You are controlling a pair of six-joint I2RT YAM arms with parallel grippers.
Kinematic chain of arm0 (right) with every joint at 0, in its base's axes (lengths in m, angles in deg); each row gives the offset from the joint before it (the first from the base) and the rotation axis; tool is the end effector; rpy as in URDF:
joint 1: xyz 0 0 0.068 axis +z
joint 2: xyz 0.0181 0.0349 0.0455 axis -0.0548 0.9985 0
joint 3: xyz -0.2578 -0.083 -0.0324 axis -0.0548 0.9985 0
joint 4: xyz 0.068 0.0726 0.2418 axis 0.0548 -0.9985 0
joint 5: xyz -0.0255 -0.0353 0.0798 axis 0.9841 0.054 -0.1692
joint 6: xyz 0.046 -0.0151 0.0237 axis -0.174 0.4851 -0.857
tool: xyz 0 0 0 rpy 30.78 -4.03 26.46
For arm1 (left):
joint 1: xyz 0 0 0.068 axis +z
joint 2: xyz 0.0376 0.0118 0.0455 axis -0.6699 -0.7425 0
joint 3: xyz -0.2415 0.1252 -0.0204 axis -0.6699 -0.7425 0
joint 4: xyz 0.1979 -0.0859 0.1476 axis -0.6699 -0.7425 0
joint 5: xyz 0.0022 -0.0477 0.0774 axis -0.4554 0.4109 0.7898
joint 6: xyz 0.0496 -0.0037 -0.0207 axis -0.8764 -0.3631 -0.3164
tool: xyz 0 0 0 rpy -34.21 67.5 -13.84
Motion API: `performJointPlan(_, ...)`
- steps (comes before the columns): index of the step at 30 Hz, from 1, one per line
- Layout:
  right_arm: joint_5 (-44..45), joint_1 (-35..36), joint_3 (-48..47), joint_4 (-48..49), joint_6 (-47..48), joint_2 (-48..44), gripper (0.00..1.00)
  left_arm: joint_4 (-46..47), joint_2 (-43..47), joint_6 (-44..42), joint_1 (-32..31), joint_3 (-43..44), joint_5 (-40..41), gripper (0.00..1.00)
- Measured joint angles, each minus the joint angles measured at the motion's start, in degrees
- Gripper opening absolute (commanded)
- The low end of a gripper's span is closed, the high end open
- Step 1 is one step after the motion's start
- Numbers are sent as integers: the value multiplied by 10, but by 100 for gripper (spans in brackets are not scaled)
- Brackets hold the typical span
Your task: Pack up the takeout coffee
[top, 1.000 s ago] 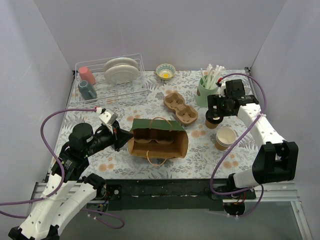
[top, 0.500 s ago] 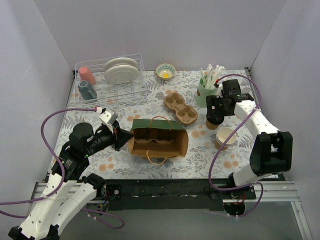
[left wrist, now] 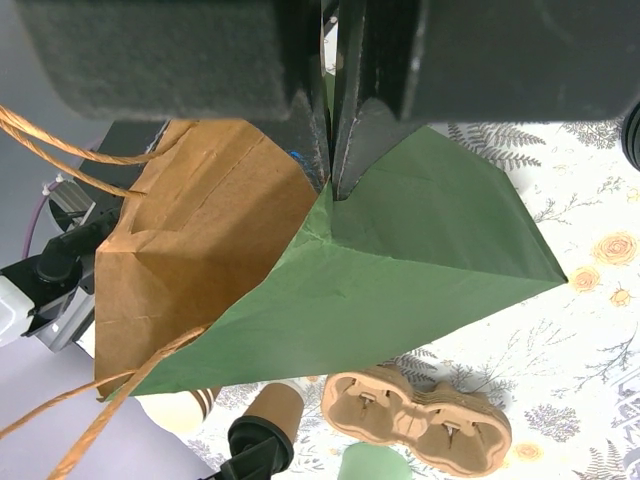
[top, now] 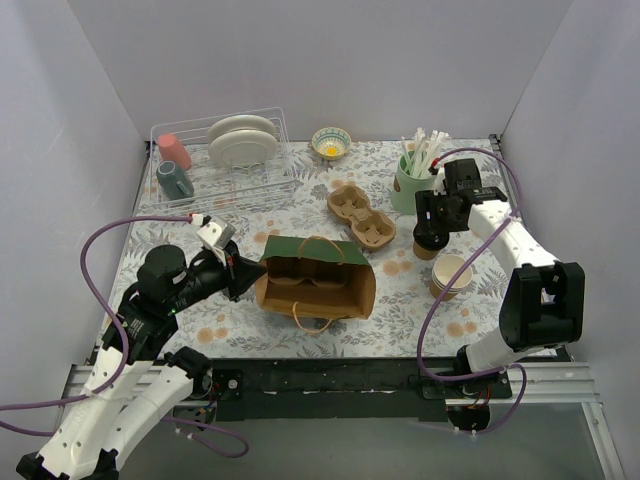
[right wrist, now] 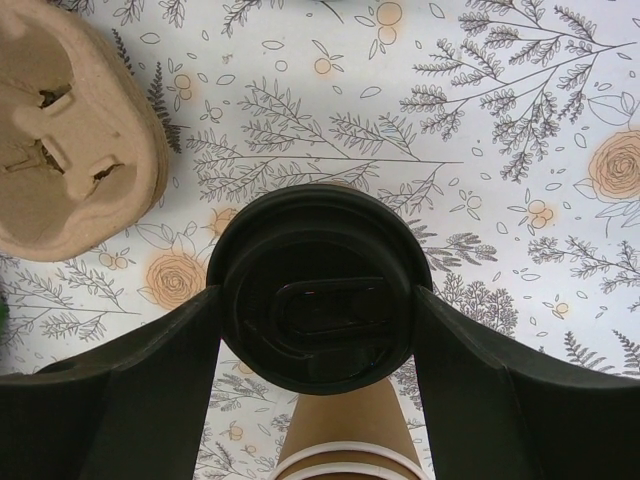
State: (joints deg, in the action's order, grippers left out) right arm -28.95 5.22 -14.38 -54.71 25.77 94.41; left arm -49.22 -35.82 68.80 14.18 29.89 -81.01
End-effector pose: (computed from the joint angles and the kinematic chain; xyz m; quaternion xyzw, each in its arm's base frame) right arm 0.3188 0.0465 0.2590 -0.0575 0.9506 0.0202 0.3044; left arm 0.0958 -0.0658 0.3449 -0.0284 0.7982 -0.4800 0.3628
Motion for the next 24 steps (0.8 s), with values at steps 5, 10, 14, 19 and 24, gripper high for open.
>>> performJointPlan(5,5,0,-3,-14,2,-6,59,-4,0,2,0,3,6,0)
performJointPlan(10,-13,9,-64,-68,2,-38,55,-12,-4,11,0,9,14,0)
performJointPlan(14,-48,40,-143,-92,2,-99,55,-13,-13,21,0,12,17,0)
performJointPlan(19,-114,96,-238,-102,-1,-165,54,-13,-23,39,0,12,17,0)
performJointPlan(24,-191,137,-330,-105,-27,-195,53,-13,-26,54,0,12,19,0)
